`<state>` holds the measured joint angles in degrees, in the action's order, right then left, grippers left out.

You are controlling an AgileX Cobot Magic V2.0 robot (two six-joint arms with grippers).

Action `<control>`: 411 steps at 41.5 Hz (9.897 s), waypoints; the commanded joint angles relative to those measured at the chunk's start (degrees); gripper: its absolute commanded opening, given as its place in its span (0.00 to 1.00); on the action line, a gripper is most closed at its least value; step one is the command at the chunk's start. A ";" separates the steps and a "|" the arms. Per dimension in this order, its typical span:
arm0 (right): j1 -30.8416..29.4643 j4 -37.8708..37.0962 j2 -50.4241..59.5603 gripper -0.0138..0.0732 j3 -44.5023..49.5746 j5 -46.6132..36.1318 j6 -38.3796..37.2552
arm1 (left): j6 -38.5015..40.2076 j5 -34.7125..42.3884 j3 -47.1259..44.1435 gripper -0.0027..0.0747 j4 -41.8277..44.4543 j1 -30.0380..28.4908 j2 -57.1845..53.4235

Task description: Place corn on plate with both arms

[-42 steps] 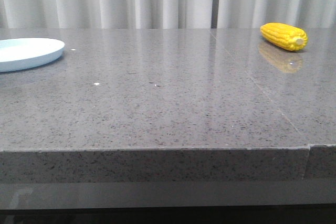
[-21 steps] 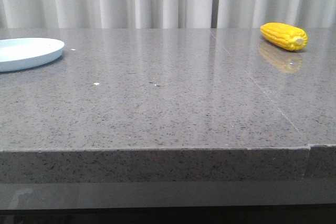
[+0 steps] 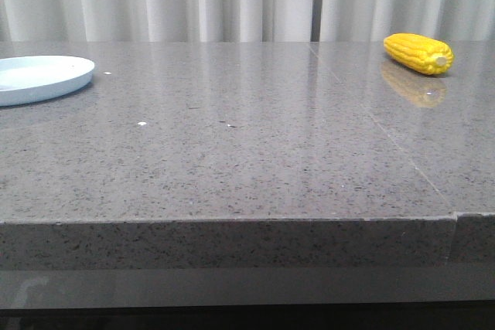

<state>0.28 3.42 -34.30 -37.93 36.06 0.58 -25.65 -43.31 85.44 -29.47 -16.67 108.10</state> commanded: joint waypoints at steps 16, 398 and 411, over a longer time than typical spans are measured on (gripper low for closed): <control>-0.28 -0.23 -0.40 0.86 -1.89 -3.44 0.71 | -0.12 -0.37 3.61 0.37 -1.97 1.26 -0.46; 28.41 0.34 -1.83 0.08 -13.83 12.99 2.15 | 25.97 1.06 -30.09 0.01 28.96 44.98 -56.64; 28.41 0.34 -1.83 0.08 -13.83 12.99 2.15 | 25.97 1.24 -30.21 0.01 28.96 44.98 -56.64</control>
<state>28.84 4.23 -36.23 -50.48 52.51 2.55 0.00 -45.93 53.86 0.00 28.05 51.81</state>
